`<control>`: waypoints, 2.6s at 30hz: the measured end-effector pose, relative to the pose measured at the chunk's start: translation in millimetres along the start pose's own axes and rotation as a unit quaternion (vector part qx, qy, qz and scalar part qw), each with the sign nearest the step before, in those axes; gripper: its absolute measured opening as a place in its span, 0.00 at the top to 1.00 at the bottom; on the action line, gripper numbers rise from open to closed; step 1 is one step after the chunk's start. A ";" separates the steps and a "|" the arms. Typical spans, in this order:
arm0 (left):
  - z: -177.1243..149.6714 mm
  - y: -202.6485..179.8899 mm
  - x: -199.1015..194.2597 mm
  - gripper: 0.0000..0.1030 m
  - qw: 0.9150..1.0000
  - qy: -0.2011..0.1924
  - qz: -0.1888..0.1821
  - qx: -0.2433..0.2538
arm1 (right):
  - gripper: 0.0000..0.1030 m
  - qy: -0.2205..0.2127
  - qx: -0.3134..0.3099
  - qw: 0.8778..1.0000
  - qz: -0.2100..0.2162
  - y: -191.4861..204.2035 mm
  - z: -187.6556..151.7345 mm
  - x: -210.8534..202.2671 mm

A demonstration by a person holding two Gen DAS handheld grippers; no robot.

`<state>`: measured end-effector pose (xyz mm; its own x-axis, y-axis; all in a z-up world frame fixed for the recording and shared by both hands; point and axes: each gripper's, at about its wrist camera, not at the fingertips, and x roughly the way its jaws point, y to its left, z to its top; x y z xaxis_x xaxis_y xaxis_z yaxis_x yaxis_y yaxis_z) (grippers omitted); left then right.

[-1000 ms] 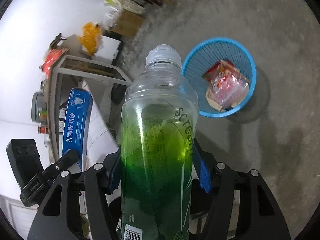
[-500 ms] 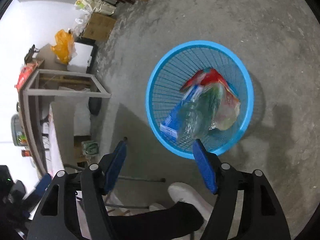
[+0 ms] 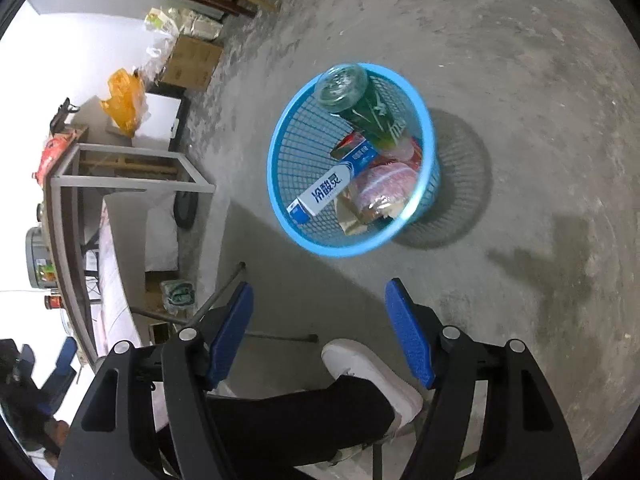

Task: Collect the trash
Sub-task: 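Open both tools over the wastebasket to drop the bottle and box in, then move both tools back to the table and grasp the red milk can with the right tool, then grasp the blue candy wrapper in the clear tray with the left tool while the right tool holds the can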

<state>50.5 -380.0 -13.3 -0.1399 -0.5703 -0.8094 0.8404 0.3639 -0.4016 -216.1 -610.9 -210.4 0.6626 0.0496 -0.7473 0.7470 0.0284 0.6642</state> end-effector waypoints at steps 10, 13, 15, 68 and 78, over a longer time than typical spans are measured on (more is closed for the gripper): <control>-64.1 63.7 -95.9 0.27 0.995 -0.081 0.053 -0.024 | 0.31 -0.020 -0.085 0.995 0.039 73.7 -29.6 -38.2; -92.1 94.2 -127.9 0.27 0.988 -0.118 0.080 -0.055 | 0.29 -0.014 -0.137 0.988 0.066 120.2 -43.8 -38.6; -111.2 113.9 -146.2 0.27 0.982 -0.139 0.099 -0.076 | 0.28 0.000 -0.175 0.981 0.080 154.2 -57.1 -32.4; -221.7 258.4 -249.3 0.27 0.931 -0.209 0.164 -0.249 | 0.36 -0.023 -0.686 0.727 0.004 425.6 -315.2 82.7; -151.9 267.0 -275.6 0.27 0.937 -0.225 0.193 -0.185 | 0.38 -0.039 -0.598 0.801 0.009 382.3 -284.3 65.4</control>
<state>233.9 -13.8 37.5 0.4418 -0.5657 -0.6963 0.5325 0.7899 -0.3040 97.4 -313.0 -0.1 0.7089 0.0004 -0.7053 0.1818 0.9661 0.1832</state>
